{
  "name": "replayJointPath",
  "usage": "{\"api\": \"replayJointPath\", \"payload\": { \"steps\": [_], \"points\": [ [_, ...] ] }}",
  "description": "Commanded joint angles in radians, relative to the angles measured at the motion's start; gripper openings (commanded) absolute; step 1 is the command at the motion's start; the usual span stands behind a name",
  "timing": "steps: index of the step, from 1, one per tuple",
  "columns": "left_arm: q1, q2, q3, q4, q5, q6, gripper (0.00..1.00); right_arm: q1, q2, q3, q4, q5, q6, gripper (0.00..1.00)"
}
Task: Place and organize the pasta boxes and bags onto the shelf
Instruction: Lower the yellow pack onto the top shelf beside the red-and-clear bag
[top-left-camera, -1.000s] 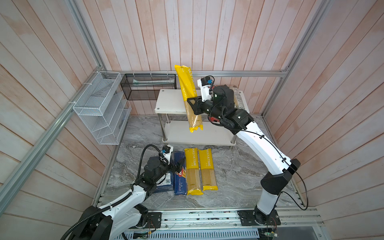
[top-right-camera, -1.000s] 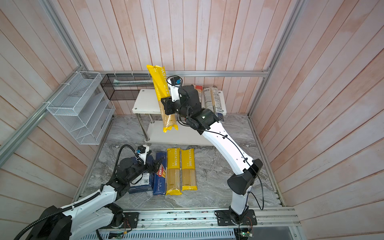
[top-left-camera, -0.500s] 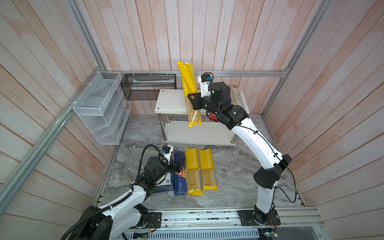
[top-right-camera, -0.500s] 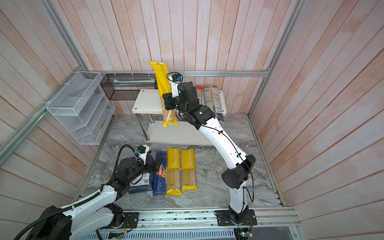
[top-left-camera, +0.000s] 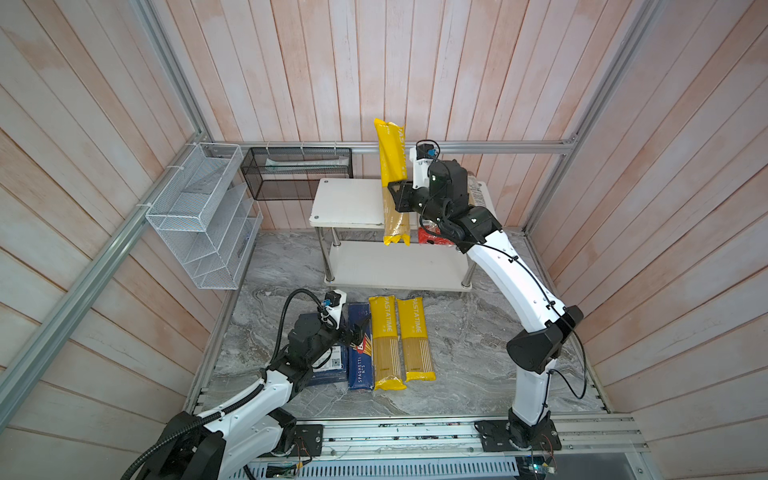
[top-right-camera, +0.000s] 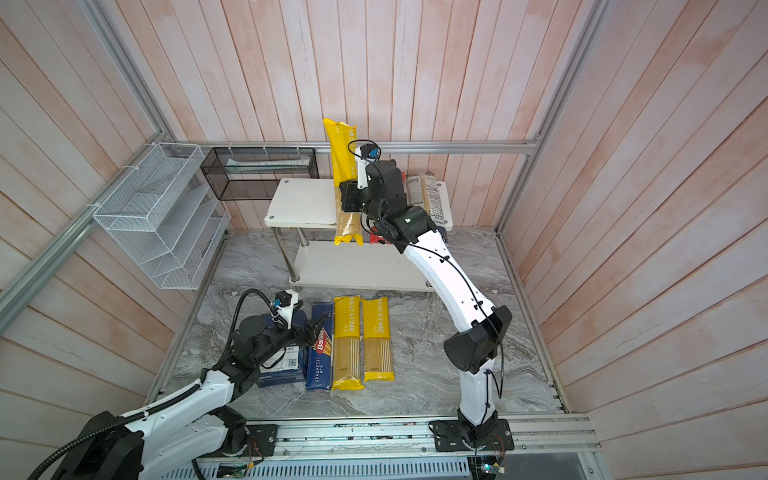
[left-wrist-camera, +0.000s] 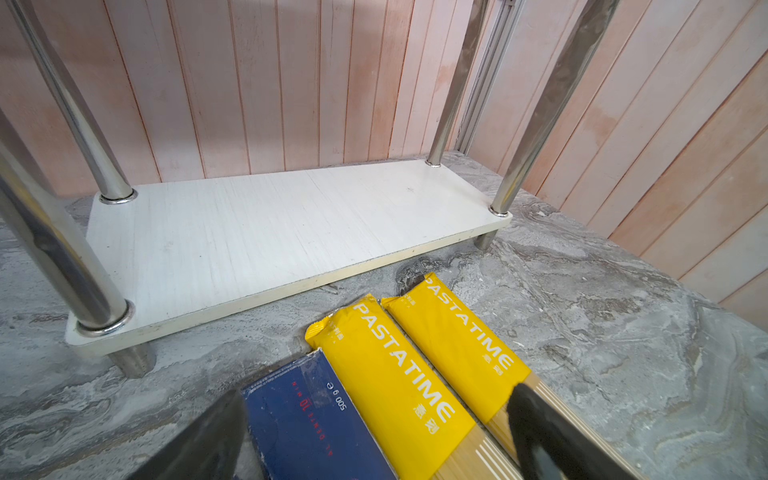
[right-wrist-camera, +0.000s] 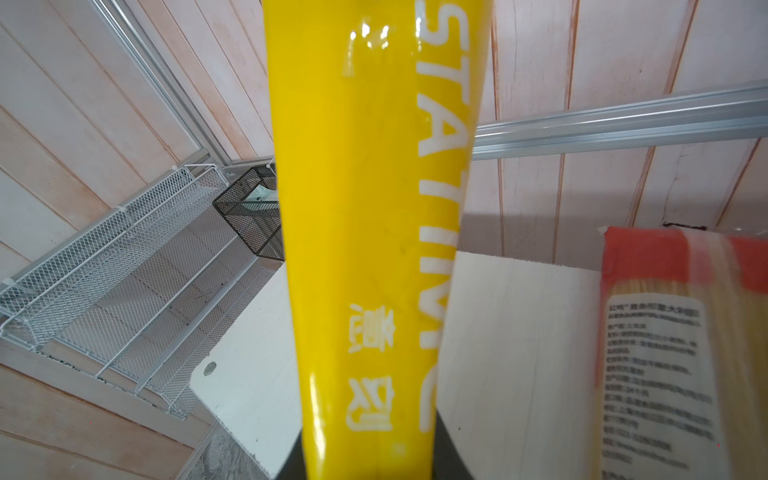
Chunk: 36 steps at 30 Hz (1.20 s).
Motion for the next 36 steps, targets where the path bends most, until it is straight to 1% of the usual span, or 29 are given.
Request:
{"api": "replayJointPath", "payload": {
  "steps": [1, 11, 20, 21, 24, 29, 31, 34, 36],
  "points": [
    [-0.005, -0.015, -0.004, 0.005, -0.002, 0.010, 1.00, -0.011, -0.017, 0.026, 0.158, 0.014, 0.029, 0.13],
    [-0.005, -0.011, -0.004, 0.008, 0.002, 0.010, 1.00, -0.052, -0.061, -0.101, 0.244, 0.004, 0.088, 0.13],
    [-0.005, -0.016, -0.003, 0.003, 0.001, 0.010, 1.00, -0.071, -0.086, -0.133, 0.237, 0.008, 0.097, 0.13],
    [-0.005, -0.019, -0.004, 0.005, 0.002, 0.010, 1.00, -0.072, -0.090, -0.137, 0.236, 0.011, 0.099, 0.14],
    [-0.005, -0.014, -0.003, 0.008, 0.003, 0.009, 1.00, -0.079, -0.102, -0.156, 0.242, 0.008, 0.106, 0.19],
    [-0.005, -0.009, 0.000, 0.005, 0.006, 0.009, 1.00, -0.080, -0.135, -0.222, 0.286, 0.007, 0.114, 0.21],
    [-0.005, -0.010, -0.001, 0.005, 0.003, 0.009, 1.00, -0.082, -0.144, -0.244, 0.299, 0.011, 0.118, 0.24],
    [-0.005, -0.016, -0.002, 0.004, 0.005, 0.008, 1.00, -0.084, -0.151, -0.261, 0.311, 0.014, 0.117, 0.26],
    [-0.005, -0.017, -0.002, 0.003, 0.005, 0.009, 1.00, -0.086, -0.150, -0.265, 0.322, 0.016, 0.120, 0.30]
  ]
}}
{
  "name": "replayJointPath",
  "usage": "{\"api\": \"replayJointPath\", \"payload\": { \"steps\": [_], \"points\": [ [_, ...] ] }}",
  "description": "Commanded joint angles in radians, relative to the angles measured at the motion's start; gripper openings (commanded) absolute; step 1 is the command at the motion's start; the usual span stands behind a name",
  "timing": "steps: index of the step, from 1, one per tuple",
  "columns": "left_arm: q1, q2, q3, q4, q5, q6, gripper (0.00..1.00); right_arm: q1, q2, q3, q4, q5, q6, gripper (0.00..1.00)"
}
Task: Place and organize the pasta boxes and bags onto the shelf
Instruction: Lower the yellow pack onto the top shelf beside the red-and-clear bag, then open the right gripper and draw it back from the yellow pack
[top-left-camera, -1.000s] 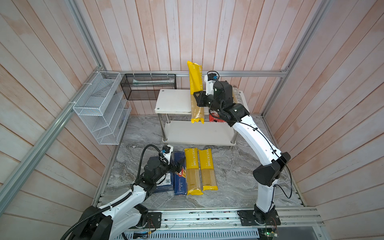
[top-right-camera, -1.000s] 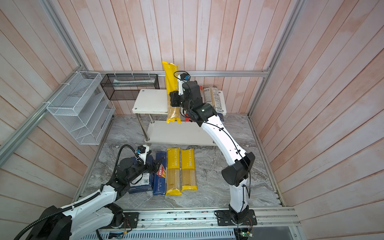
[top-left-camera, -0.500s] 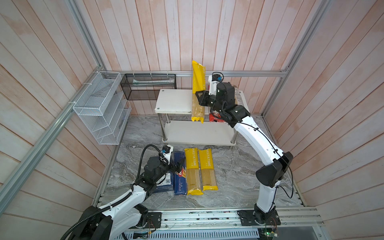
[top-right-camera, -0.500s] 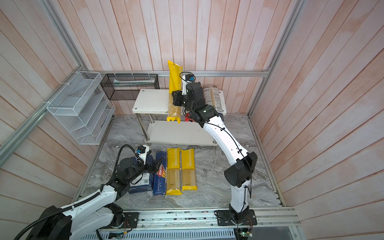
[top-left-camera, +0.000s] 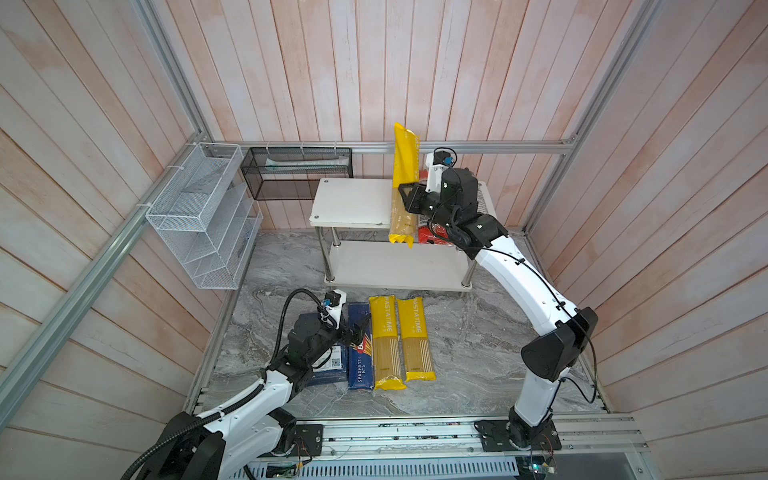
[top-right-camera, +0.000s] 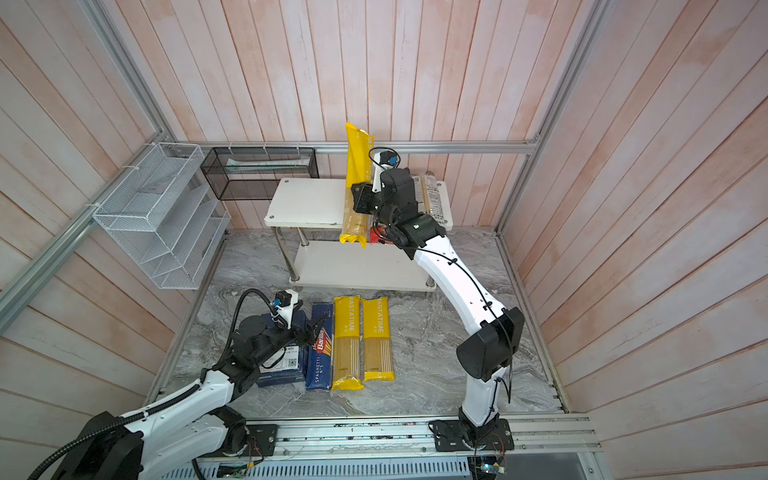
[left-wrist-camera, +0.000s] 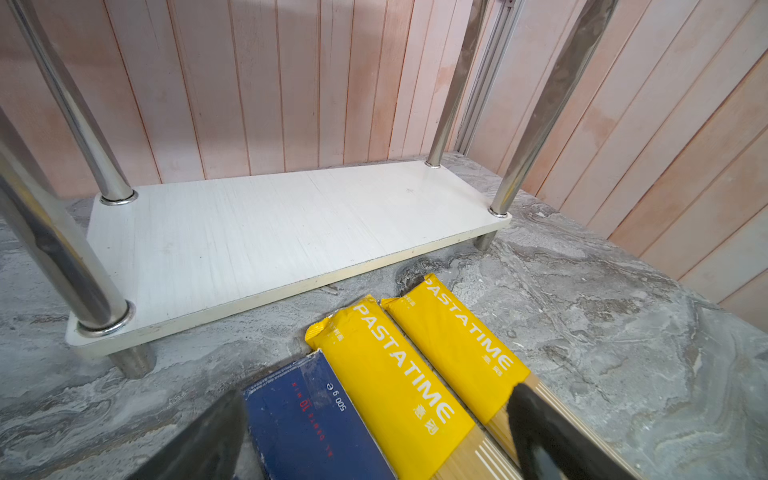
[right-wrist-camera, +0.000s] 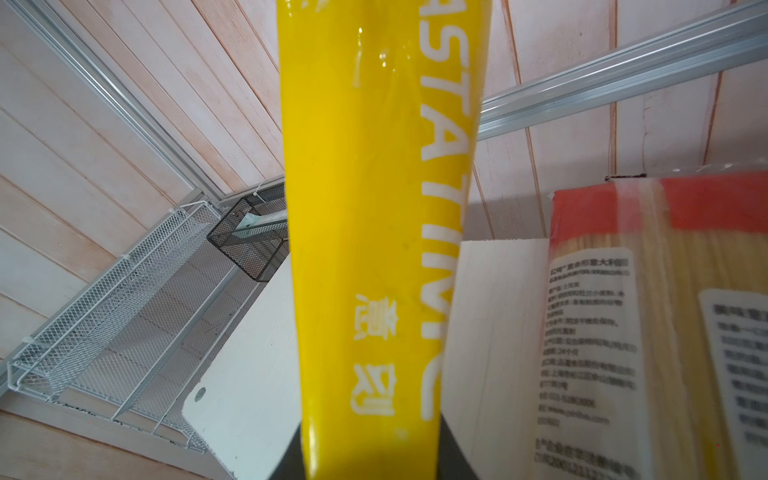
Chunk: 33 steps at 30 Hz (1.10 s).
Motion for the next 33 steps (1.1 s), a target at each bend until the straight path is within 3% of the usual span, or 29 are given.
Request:
{"api": "replayJointPath", "payload": {
  "steps": [1, 6, 18, 27, 30, 33],
  "points": [
    [-0.005, -0.014, -0.002, 0.005, 0.003, 0.009, 1.00, -0.017, -0.041, 0.000, 0.128, 0.038, -0.016, 0.31],
    [-0.005, -0.017, -0.002, 0.001, -0.001, 0.012, 1.00, -0.022, -0.016, 0.029, 0.120, 0.030, -0.010, 0.41],
    [-0.005, -0.003, -0.001, 0.008, -0.001, 0.009, 1.00, -0.021, -0.038, 0.042, 0.096, -0.016, -0.033, 0.43],
    [-0.005, -0.014, -0.007, 0.004, -0.011, 0.013, 1.00, 0.100, -0.130, 0.043, -0.075, -0.048, -0.278, 0.43],
    [-0.005, -0.012, -0.005, 0.005, -0.010, 0.013, 1.00, 0.162, -0.203, -0.035, -0.115, -0.055, -0.351, 0.43],
    [-0.005, -0.011, -0.005, 0.005, -0.013, 0.014, 1.00, 0.195, -0.314, -0.180, -0.096, -0.070, -0.344, 0.43]
  ]
}}
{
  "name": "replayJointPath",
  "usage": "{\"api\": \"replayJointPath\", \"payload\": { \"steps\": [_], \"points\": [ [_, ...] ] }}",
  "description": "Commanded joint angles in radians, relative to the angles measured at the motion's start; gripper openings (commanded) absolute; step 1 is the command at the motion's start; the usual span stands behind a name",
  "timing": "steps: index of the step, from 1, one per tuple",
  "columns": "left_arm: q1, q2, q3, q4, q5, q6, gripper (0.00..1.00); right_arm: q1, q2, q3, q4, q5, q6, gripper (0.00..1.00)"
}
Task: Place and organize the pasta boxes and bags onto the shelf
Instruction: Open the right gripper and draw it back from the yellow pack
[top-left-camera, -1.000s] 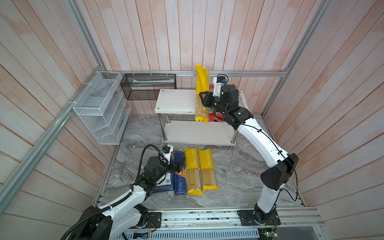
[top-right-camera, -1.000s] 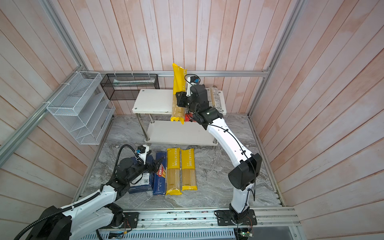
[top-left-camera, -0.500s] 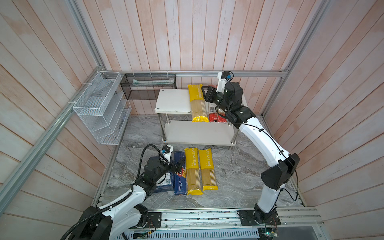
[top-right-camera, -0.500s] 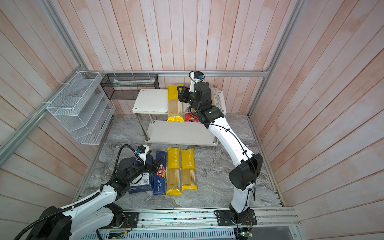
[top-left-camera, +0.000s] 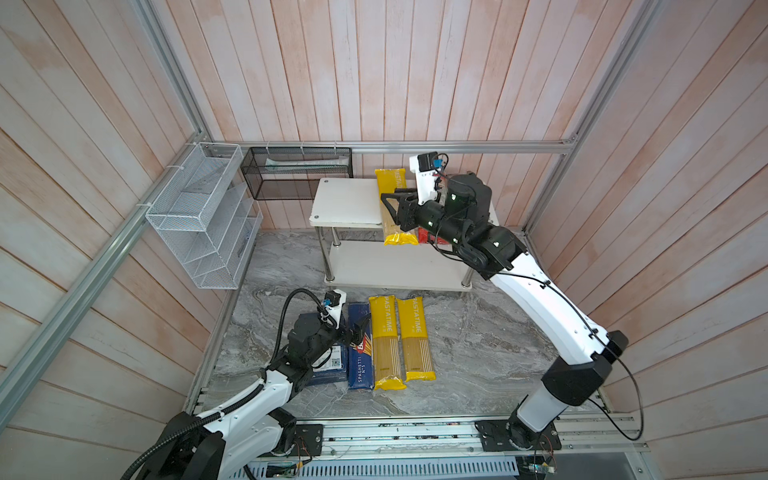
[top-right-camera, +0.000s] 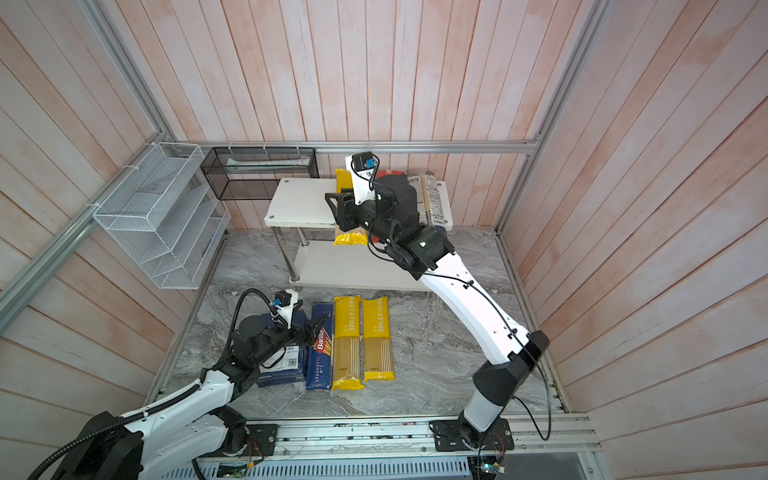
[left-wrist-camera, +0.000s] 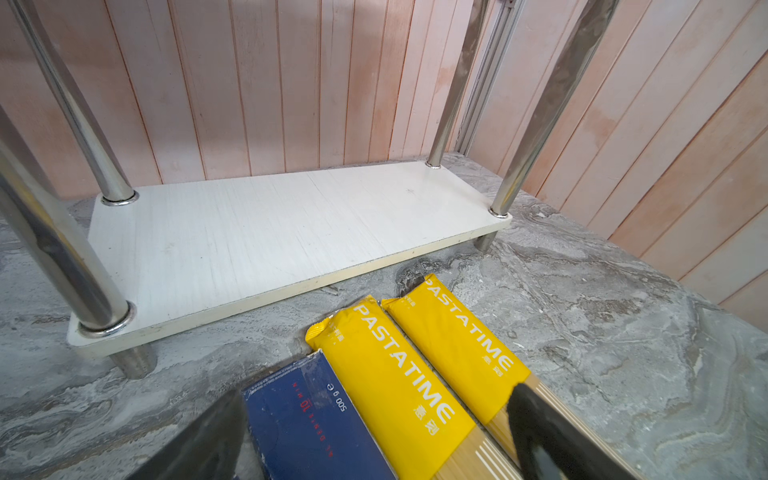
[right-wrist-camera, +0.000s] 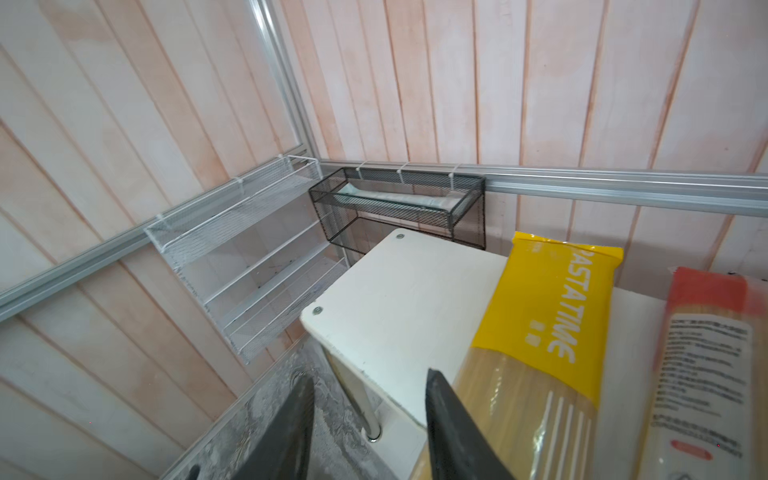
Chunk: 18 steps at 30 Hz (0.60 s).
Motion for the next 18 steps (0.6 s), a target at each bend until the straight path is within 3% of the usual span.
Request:
{"api": "replayJointPath", "payload": {
  "steps": [1, 5, 11, 18],
  "points": [
    [-0.005, -0.007, -0.004, 0.005, -0.012, 0.014, 1.00, 0.016, -0.122, -0.135, -0.021, -0.016, -0.056, 0.43],
    [-0.005, -0.005, -0.005, 0.007, -0.015, 0.013, 1.00, 0.028, -0.267, -0.363, 0.042, -0.029, -0.042, 0.43],
    [-0.005, -0.002, -0.004, 0.011, -0.013, 0.014, 1.00, 0.051, -0.373, -0.608, 0.140, -0.031, -0.166, 0.43],
    [-0.005, 0.000, -0.008, 0.018, -0.009, 0.011, 1.00, 0.070, -0.376, -0.669, 0.215, -0.012, -0.218, 0.42]
  ]
}}
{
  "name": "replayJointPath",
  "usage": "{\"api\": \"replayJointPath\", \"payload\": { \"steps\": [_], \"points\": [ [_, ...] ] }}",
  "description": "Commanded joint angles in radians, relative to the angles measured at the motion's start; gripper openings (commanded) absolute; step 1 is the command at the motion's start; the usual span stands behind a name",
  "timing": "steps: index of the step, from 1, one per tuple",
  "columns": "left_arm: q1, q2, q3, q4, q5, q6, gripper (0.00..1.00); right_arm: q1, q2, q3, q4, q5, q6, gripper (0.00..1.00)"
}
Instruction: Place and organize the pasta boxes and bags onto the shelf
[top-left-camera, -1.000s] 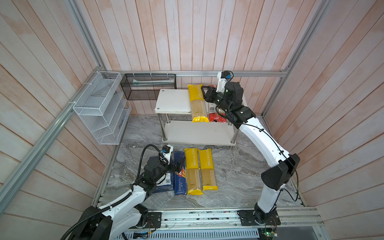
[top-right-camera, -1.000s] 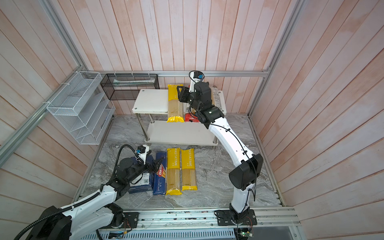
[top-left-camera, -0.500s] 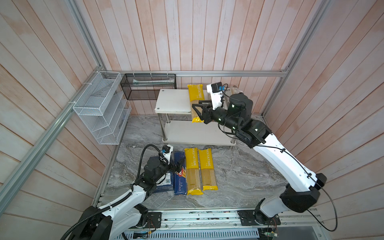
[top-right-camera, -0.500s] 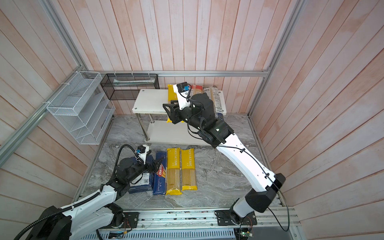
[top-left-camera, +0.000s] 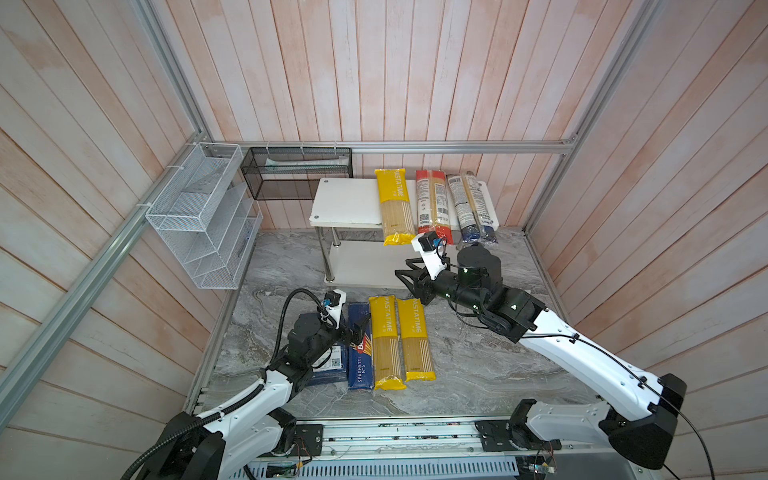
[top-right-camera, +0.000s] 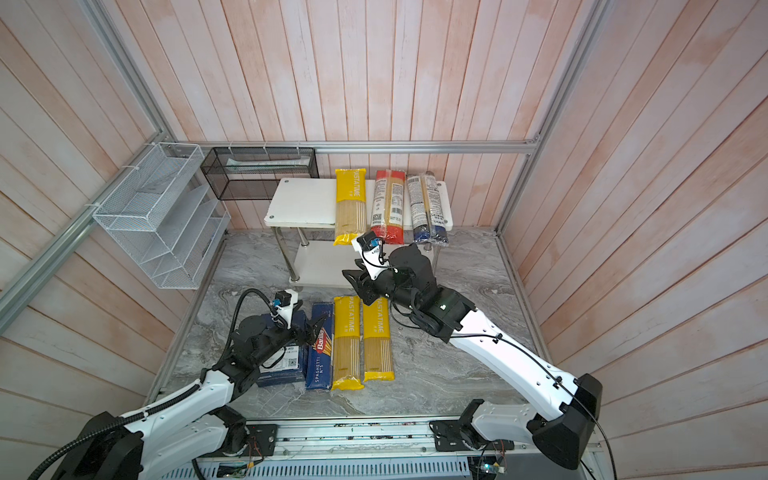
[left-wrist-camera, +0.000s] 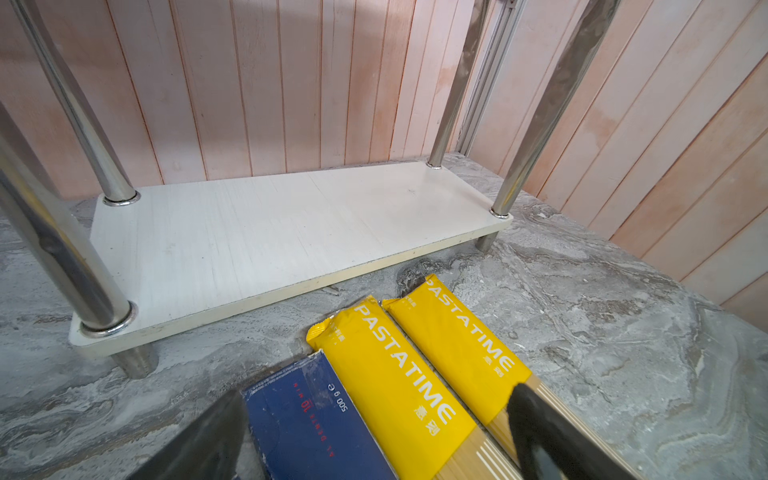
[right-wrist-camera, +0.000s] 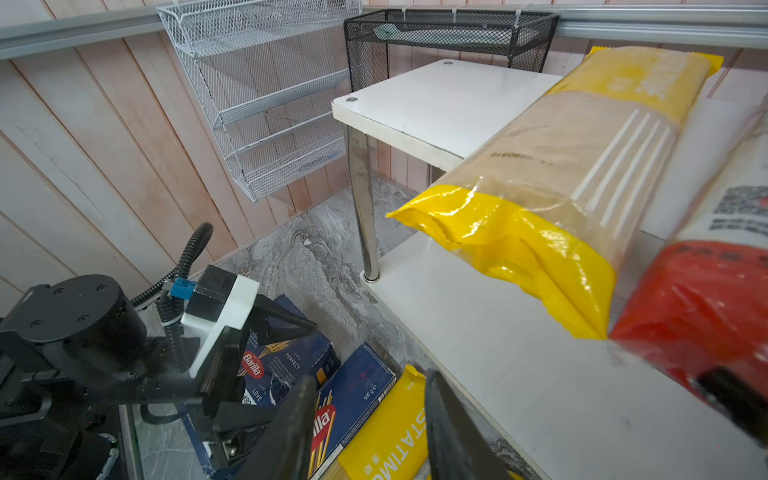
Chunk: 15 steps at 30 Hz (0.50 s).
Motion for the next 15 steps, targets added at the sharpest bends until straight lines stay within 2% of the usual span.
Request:
{"api": "replayJointPath", "payload": {
  "steps": [1, 6, 11, 15],
  "points": [
    [-0.005, 0.002, -0.008, 0.018, -0.008, 0.013, 1.00, 0.008, -0.009, 0.003, 0.107, 0.019, -0.054, 0.43],
    [-0.005, -0.006, -0.025, 0.046, 0.010, 0.021, 1.00, 0.009, 0.007, -0.007, 0.160, 0.004, -0.076, 0.43],
    [-0.004, -0.001, -0.015, 0.030, 0.010, 0.020, 1.00, 0.009, 0.049, 0.011, 0.193, -0.088, -0.106, 0.42],
    [-0.005, -0.005, -0.016, 0.034, 0.012, 0.020, 1.00, 0.009, 0.094, 0.072, 0.157, -0.083, -0.119, 0.42]
  ]
}}
